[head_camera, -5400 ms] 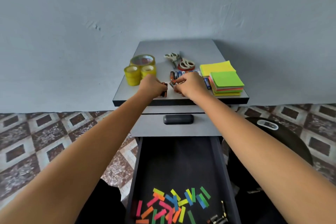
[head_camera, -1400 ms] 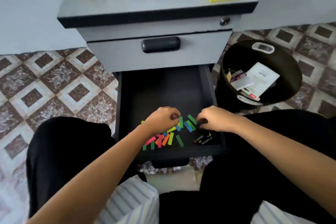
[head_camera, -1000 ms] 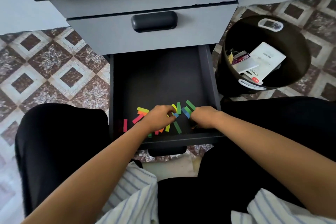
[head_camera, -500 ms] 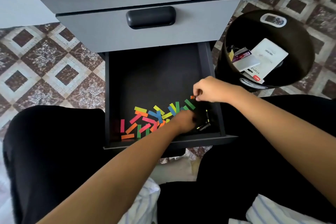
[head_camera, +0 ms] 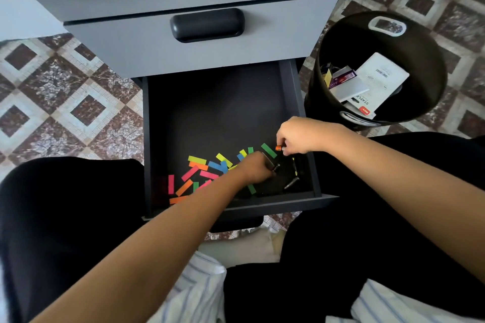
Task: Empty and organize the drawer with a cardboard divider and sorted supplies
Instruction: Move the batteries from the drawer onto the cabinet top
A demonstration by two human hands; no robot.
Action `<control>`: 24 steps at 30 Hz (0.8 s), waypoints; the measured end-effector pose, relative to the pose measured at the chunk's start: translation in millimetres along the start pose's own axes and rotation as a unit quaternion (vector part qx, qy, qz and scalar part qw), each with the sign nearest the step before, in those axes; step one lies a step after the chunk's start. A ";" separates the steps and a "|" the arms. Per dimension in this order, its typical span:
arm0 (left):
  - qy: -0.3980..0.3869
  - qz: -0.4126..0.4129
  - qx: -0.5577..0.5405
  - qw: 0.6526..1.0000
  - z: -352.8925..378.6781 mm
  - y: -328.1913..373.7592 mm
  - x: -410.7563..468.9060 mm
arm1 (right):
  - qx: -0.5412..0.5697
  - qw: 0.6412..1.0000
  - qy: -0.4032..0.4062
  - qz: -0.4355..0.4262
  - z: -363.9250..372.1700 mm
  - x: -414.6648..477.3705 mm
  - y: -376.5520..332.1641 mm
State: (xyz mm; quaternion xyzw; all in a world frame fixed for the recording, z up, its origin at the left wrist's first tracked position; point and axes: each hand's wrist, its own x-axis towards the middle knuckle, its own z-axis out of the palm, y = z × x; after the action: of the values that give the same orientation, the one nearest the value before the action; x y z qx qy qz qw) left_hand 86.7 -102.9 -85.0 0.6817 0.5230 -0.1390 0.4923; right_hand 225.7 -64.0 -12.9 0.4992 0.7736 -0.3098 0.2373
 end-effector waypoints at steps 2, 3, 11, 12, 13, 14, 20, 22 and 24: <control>0.021 -0.001 -0.011 1.000 -15.1 -10.1 -7.8 | -0.067 0.997 -0.031 -0.019 4.9 3.1 -9.9; 0.032 -0.004 -0.026 0.999 -21.9 -14.5 -12.0 | -0.084 0.995 -0.050 -0.026 7.3 4.3 -14.8; 0.065 -0.041 -0.128 0.989 -36.2 -38.8 -28.6 | -0.160 0.963 -0.214 -0.023 41.9 25.4 -17.6; 0.059 -0.044 -0.135 0.988 -34.9 -41.2 -29.6 | -0.159 0.961 -0.226 -0.020 45.2 27.5 -18.2; 0.055 -0.049 -0.144 0.987 -33.3 -43.3 -30.4 | -0.157 0.958 -0.239 -0.014 47.8 28.7 -19.1; 0.053 -0.054 -0.153 0.985 -31.6 -45.0 -30.8 | -0.156 0.956 -0.249 -0.008 50.3 30.1 -19.5; 0.053 -0.075 -0.170 0.981 -27.9 -52.2 -36.2 | -0.162 0.949 -0.270 0.013 56.5 36.6 -20.4; 0.052 -0.079 -0.174 0.980 -27.6 -54.8 -36.6 | -0.141 0.949 -0.280 0.021 56.9 39.1 -19.4; 0.053 -0.079 -0.175 0.980 -27.3 -56.5 -36.5 | -0.120 0.952 -0.281 0.019 54.3 38.8 -19.6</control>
State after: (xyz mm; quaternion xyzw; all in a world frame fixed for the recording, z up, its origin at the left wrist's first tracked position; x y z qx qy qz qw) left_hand 14.6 -103.4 -76.0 0.5474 0.6170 -0.0476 0.5634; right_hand 195.8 -84.7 -72.1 0.3742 0.6979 -0.3377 0.5087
